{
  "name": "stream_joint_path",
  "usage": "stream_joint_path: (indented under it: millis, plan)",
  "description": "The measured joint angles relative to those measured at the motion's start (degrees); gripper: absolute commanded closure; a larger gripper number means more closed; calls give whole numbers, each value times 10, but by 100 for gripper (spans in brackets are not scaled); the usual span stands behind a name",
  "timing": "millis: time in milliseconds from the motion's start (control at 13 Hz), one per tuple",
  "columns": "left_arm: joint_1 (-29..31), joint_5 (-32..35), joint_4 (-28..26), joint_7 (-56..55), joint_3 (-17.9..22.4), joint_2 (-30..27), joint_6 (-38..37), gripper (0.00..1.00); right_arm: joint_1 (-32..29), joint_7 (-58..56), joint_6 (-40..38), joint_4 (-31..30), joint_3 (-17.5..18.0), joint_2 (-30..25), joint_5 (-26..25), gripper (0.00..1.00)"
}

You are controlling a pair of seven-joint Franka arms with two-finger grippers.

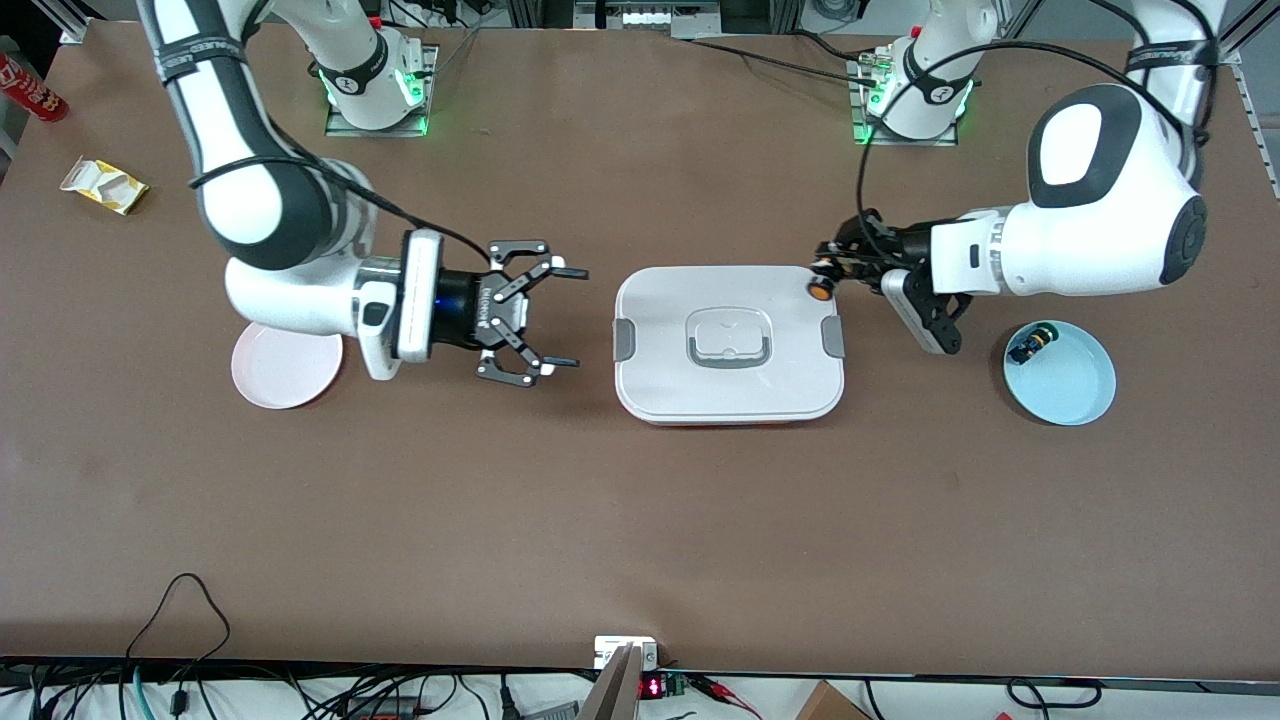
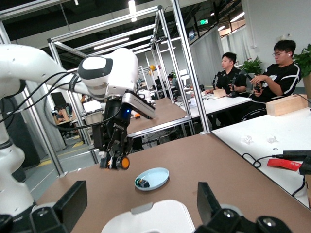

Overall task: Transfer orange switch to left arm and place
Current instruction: 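Carry the switch to the blue plate while the right gripper withdraws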

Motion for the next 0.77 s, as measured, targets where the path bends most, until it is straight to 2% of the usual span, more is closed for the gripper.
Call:
stream_joint_path:
  millis: [154, 308, 615, 769]
  plan:
    - [2, 120, 4, 40, 0, 0, -3, 78, -10, 39, -78, -1, -44, -2, -49, 0]
    - [8, 226, 4, 79, 1, 5, -6, 78, -16, 84, -120, -1, -76, -6, -93, 0]
    - [34, 423, 5, 158, 2, 38, 2, 79, -17, 191, -126, -1, -81, -13, -123, 0]
    - [42, 490, 5, 184, 2, 56, 21, 79, -17, 267, -129, -1, -81, -19, -133, 0]
